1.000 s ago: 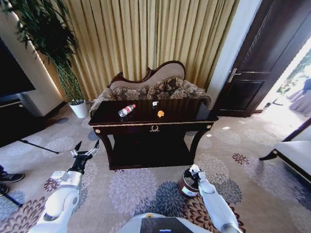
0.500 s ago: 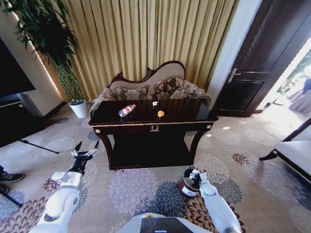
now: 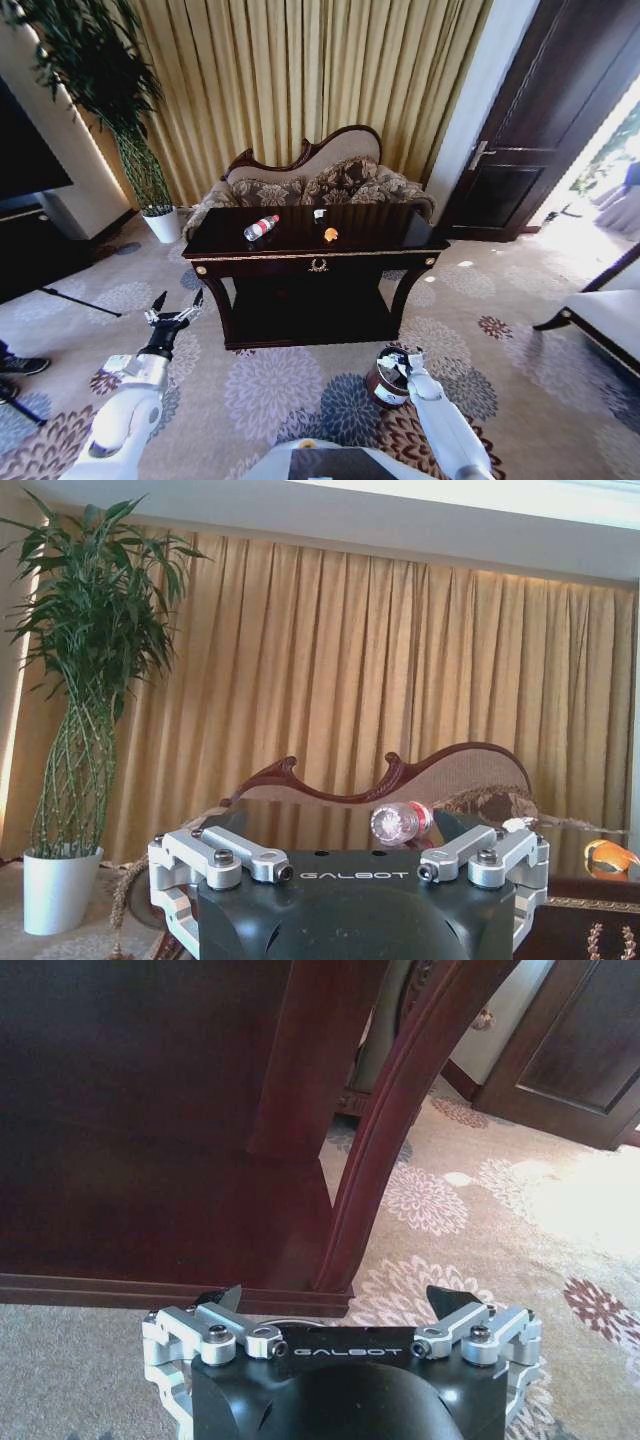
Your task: Move to the front of the table and place the trash on the table into the trash bin.
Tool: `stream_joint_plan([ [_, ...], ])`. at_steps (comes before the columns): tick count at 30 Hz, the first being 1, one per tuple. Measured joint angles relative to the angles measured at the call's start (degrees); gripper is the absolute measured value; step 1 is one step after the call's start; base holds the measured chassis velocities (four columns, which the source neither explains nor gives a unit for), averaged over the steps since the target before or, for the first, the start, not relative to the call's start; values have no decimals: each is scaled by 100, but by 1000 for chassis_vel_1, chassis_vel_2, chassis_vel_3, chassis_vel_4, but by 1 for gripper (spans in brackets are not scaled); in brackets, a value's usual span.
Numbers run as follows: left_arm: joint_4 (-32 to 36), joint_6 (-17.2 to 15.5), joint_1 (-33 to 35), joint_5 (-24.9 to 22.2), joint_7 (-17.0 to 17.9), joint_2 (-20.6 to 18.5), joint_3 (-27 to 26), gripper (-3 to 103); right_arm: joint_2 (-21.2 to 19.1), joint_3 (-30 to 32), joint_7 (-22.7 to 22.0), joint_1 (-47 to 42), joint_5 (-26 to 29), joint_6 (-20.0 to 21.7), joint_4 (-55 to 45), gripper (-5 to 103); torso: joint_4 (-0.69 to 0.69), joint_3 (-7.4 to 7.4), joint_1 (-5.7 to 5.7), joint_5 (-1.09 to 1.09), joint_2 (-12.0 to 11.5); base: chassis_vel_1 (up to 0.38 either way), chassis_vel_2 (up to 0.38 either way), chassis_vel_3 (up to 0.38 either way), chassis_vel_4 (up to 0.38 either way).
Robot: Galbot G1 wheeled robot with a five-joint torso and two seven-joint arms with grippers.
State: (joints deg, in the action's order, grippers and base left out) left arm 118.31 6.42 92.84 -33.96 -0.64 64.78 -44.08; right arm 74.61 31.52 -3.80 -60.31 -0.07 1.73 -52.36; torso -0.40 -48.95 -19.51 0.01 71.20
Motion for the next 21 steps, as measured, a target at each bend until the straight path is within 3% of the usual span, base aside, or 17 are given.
stream_joint_plan([
  [6,-17,19,-5,-4,-1,0,2,100,-1,-2,-50,20,41,0,-17,100,0,0,0,0,0,0,0,0,0],
  [11,-25,21,-13,-6,-2,2,0,100,-1,35,-116,-18,432,38,-278,100,0,0,0,0,0,0,0,0,0],
  [14,-26,21,-26,-2,8,11,-6,100,61,175,-196,-211,1212,483,-1094,100,0,0,0,1,0,0,0,0,0],
  [21,28,18,-25,0,19,11,-53,100,33,452,-170,-688,1795,998,-2618,100,-2,0,0,0,0,0,0,0,0],
])
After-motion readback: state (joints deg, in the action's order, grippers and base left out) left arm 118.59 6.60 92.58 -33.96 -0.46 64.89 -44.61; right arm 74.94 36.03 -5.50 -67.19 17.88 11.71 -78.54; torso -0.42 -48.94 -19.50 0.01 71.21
